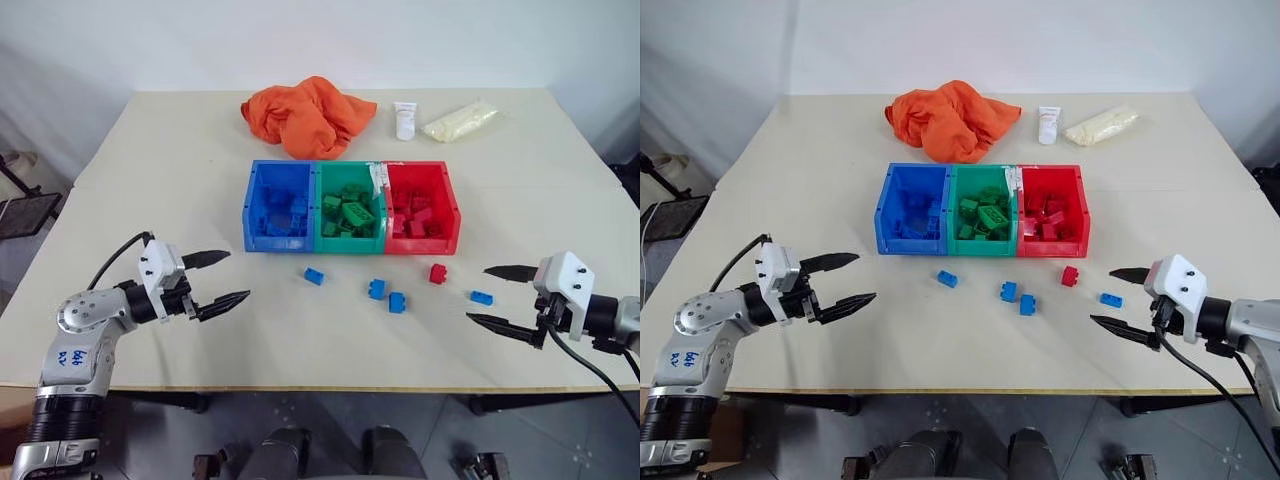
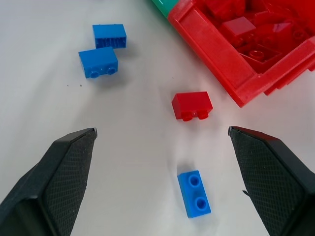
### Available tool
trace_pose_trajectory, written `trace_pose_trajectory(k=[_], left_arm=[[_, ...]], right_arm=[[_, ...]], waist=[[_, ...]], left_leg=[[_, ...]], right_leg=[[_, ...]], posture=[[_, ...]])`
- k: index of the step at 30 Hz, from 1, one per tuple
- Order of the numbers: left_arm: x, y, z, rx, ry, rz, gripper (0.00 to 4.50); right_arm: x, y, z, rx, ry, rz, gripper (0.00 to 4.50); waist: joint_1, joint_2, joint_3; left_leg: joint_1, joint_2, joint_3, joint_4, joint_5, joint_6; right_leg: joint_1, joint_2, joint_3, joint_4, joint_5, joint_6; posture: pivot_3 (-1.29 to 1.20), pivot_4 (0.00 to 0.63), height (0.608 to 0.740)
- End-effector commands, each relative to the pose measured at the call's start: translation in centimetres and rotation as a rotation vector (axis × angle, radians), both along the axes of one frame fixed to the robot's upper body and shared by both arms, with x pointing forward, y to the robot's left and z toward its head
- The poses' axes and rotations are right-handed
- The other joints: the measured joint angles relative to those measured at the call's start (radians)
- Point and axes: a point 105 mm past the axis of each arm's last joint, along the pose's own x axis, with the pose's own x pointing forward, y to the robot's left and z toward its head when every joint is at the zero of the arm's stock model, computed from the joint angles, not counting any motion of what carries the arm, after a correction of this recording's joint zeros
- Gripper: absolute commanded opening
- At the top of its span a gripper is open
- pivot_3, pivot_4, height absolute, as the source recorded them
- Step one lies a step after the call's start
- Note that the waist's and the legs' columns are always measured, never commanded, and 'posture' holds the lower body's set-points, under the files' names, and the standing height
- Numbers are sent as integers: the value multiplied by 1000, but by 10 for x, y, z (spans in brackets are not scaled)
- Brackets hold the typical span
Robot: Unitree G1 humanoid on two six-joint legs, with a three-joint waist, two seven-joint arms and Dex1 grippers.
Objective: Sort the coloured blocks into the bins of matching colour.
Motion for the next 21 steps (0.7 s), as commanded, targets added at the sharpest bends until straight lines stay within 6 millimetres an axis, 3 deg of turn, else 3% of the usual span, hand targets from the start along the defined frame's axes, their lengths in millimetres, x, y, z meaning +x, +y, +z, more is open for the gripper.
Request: trace_pose_trajectory(k=[1,11,16,21], left_arm=[[2,-4,9,-3,-45,-18,4464],[7,-15,4,28,-21,-34,4464],[9,-18,-3,51,13,-56,4464],[6,-26,3,7,4,-168,4464]], right_arm=[[-1,1,14,5,-59,1,4500],[-3,-5,15,-8,-46,-31,4500],[-18,-33,12,-82,33,-104,4500],[-34,-61,17,-169,60,-180,4500]], waist=[[0,0,0],[3,0,0],[8,0,0],[22,0,0]], left_leg=[[0,0,0,0,0,0],[0,1,0,0,0,0],[0,1,1,0,-1,0],[0,1,2,0,-1,0]], right_leg=[[0,0,0,0,0,0],[0,1,0,0,0,0],[0,1,0,-1,0,0],[0,3,-1,-2,0,0]], posture=[[0,150,740],[0,150,740],[0,150,740],[0,150,740]])
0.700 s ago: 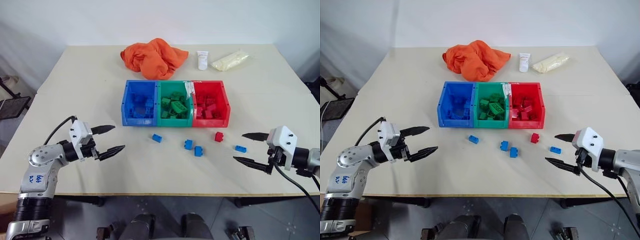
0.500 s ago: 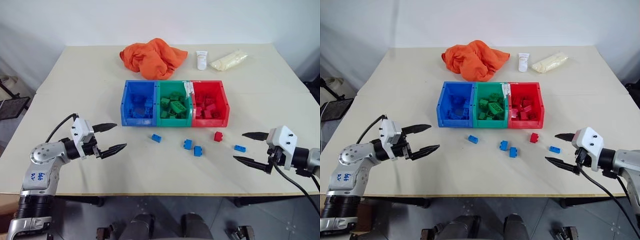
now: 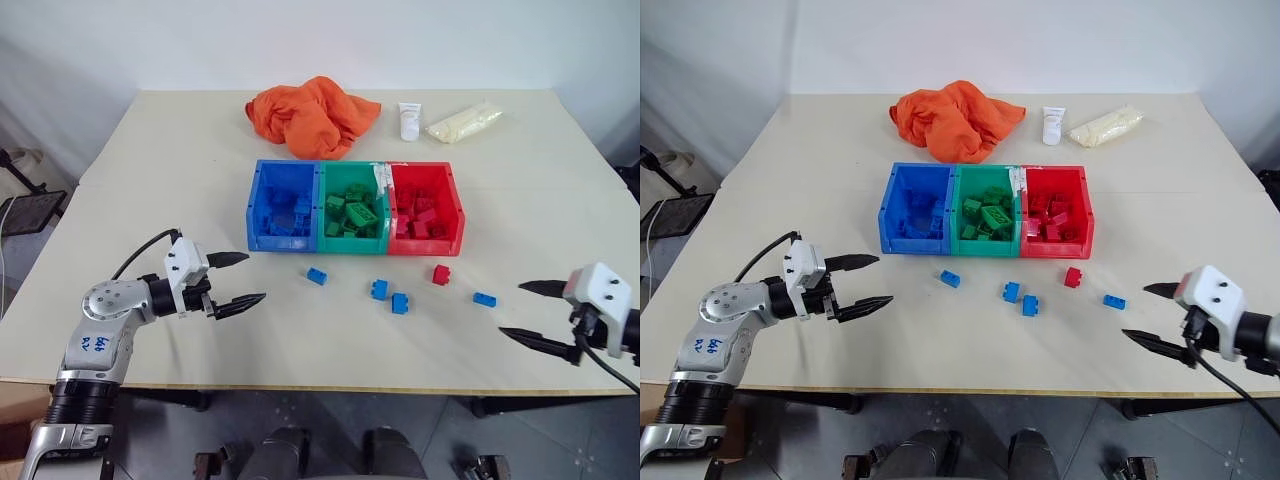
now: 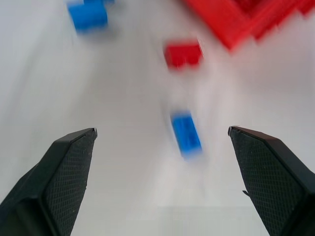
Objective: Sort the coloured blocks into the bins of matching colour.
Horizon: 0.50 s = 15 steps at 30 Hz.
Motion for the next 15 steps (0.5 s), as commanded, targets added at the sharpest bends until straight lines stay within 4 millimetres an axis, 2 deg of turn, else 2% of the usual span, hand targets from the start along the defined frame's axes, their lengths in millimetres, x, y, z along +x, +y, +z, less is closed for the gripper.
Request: trace_pose_trajectory(k=[1,4,7,11,15], left_arm=[[-1,-6,14,-51,-48,-79,4464],[-1,-8,18,-86,-58,-118,4464],[-3,-11,19,-105,-51,-158,4464],[-6,-13,19,-134,-31,-167,4464],[-13,-15,15,-132,-19,-190,4464]], right_arm=[[-7,-16,19,-59,-43,-39,4500],[-14,-22,20,-60,-8,-65,4500],[-12,-14,19,-44,8,-51,4500],[5,8,14,-15,26,-1,4500],[28,19,7,1,32,26,4500]], waist=[[2,0,0],[2,0,0],[-1,0,0],[-11,-1,0],[-20,0,1]], left_leg=[[0,0,0,0,0,0],[0,2,3,0,0,0],[0,5,5,0,-1,-1],[1,9,7,1,-2,-2],[1,9,7,1,-2,-3]], right_leg=[[0,0,0,0,0,0],[0,1,0,-2,0,0],[0,3,0,-4,0,0],[0,7,1,-5,0,0],[0,7,1,-4,0,0]], posture=[[0,150,740],[0,150,740],[0,150,740],[0,150,740],[0,150,740]])
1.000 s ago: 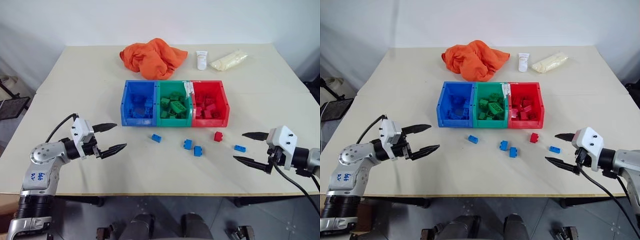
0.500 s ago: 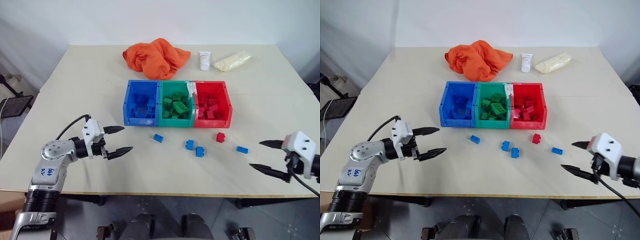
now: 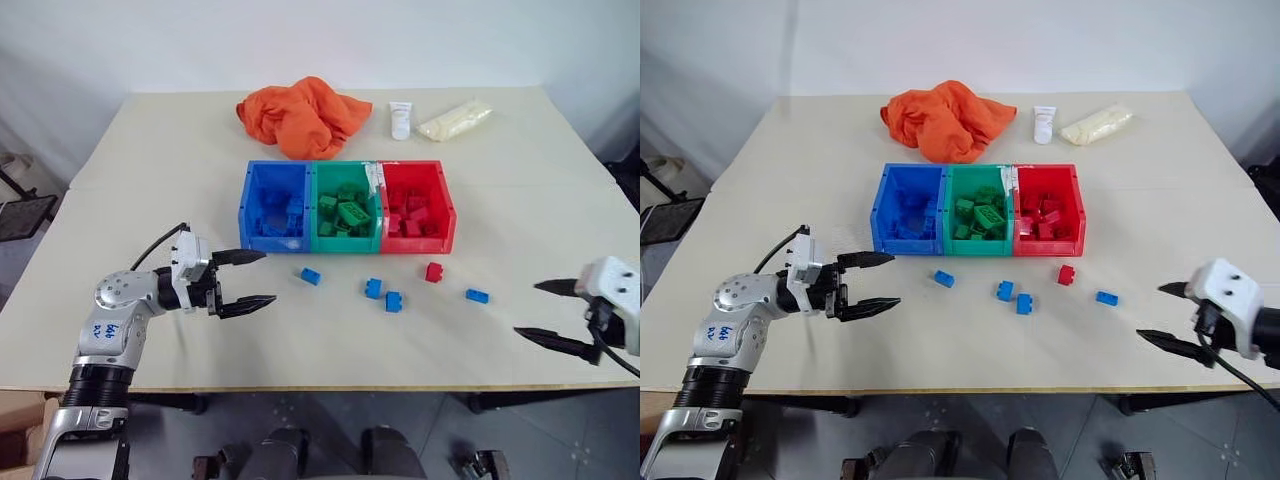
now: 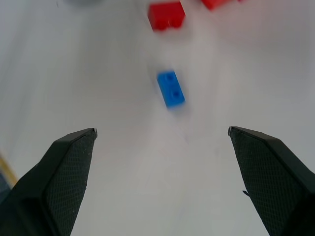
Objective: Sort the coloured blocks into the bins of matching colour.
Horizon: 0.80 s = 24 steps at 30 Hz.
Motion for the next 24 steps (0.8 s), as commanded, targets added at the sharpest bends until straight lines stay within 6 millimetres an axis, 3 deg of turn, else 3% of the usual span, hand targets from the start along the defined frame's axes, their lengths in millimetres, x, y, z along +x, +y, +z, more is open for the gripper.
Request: trace_pose_trajectory(k=[1,13,18,19,24], left_arm=[[-9,0,5,-17,-24,-19,4464],[-26,4,6,-33,-22,54,4464],[-27,4,7,-34,-26,73,4500],[-27,4,8,-36,-27,75,4500],[-23,2,9,-44,-33,72,4500]], right_arm=[[17,6,-6,3,14,11,4500],[54,23,-37,15,128,64,4500],[55,16,-42,-14,156,40,3320],[55,15,-42,-12,156,40,2837],[58,18,-35,-16,104,42,1241]], waist=[[-3,0,0],[-3,0,1],[-2,1,1],[-2,1,1],[-2,1,1]], left_leg=[[0,0,0,0,0,0],[0,1,0,0,-1,-1],[0,1,-1,0,-1,-1],[0,1,0,0,-1,-1],[0,1,0,0,-1,-1]], right_leg=[[0,0,0,0,0,0],[0,1,1,0,0,0],[-1,1,1,1,0,0],[-1,1,1,1,0,0],[-1,1,1,1,0,0]], posture=[[0,150,740],[0,150,740],[0,150,740],[0,150,740],[0,150,740]])
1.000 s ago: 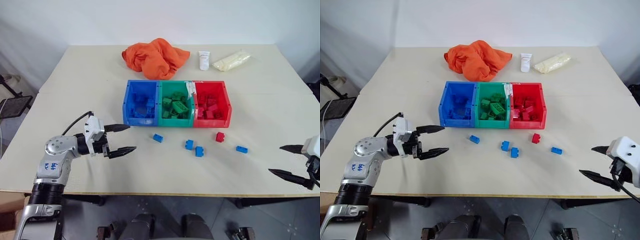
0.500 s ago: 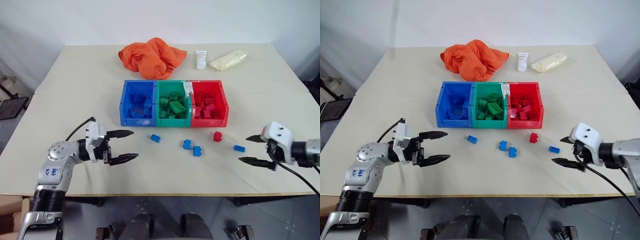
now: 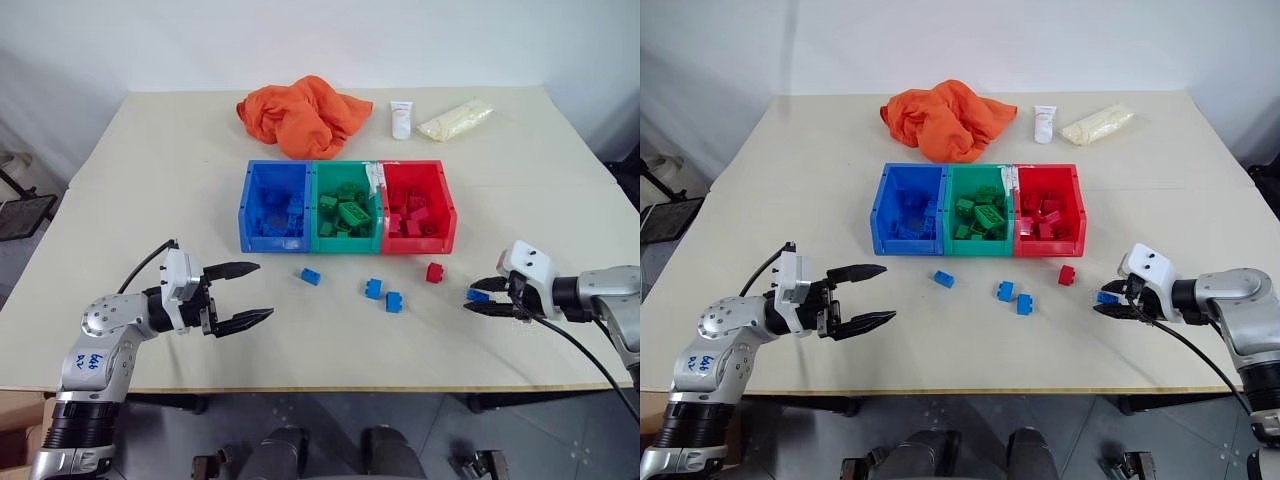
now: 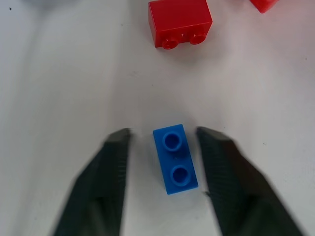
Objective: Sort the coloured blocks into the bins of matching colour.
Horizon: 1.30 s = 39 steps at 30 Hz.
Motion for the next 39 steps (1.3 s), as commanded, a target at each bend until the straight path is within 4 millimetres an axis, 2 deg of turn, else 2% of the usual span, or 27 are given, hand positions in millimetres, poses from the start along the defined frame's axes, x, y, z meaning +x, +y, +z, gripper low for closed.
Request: trace_pose_trajectory(k=[1,2,3,8,12,16,20,22,25,28,31,34,39], left_arm=[[1,-2,11,-18,-47,-14,4500],[2,-2,11,-19,-50,-16,4500],[3,-2,11,-22,-51,-17,4500],[8,-3,10,-26,-57,-15,4500],[11,-6,11,-38,-64,-20,4500],[13,-8,10,-33,-74,-37,4500],[15,-7,11,-33,-87,-35,4500],[15,-7,12,-30,-95,-27,4500],[14,-6,11,-26,-98,-24,4500],[12,-8,10,-27,-110,-13,4500],[11,-10,10,-31,-117,-4,4500],[12,-10,10,-34,-121,4,4500],[13,-9,11,-34,-129,16,4500]], right_arm=[[3,4,17,-9,-74,6,907],[4,10,25,7,-100,17,540],[5,15,32,21,-124,19,442],[10,42,67,59,-242,47,444],[21,82,93,140,-286,85,444],[42,135,115,249,-382,180,444],[59,176,123,318,-418,239,444],[72,209,127,362,-439,278,444],[83,240,131,403,-456,309,444],[96,282,131,444,-466,305,444],[102,306,129,463,-462,299,444],[108,313,124,449,-470,277,1539],[113,310,140,494,-546,246,3246]], waist=[[0,0,0],[1,1,0],[1,1,0],[-2,1,1],[-4,1,1],[-4,1,1],[-7,1,1],[-12,1,1],[-30,1,1],[-42,1,1],[-61,1,1],[-63,1,1],[-66,2,1]], left_leg=[[0,0,0,0,0,0],[0,0,0,0,0,0],[0,0,0,0,0,0],[0,0,0,0,0,0],[0,1,1,0,0,-1],[0,1,0,0,-1,-1],[0,1,0,-1,-1,-1],[0,1,0,-1,-1,-1],[0,1,-1,-1,-1,-2],[0,1,-2,-1,-1,-2],[0,1,-3,-2,-1,-3],[0,1,-5,-2,-1,-3],[0,0,-6,-1,-1,-3]], right_leg=[[0,0,0,0,0,0],[0,0,0,0,0,0],[0,0,0,0,0,0],[-1,0,0,0,0,0],[-1,0,0,0,0,0],[-1,0,1,0,0,0],[-3,0,0,3,0,0],[-3,0,0,8,0,0],[-4,1,-1,11,0,0],[-5,2,-1,13,0,0],[-5,3,-1,14,0,0],[-6,4,-1,16,0,0],[-6,5,-1,16,0,-1]], posture=[[0,150,740],[0,150,740],[0,150,740],[0,150,740],[0,150,740],[0,150,740],[0,150,740],[0,150,740],[0,150,740],[0,150,740],[0,150,740],[0,150,740],[0,150,740]])
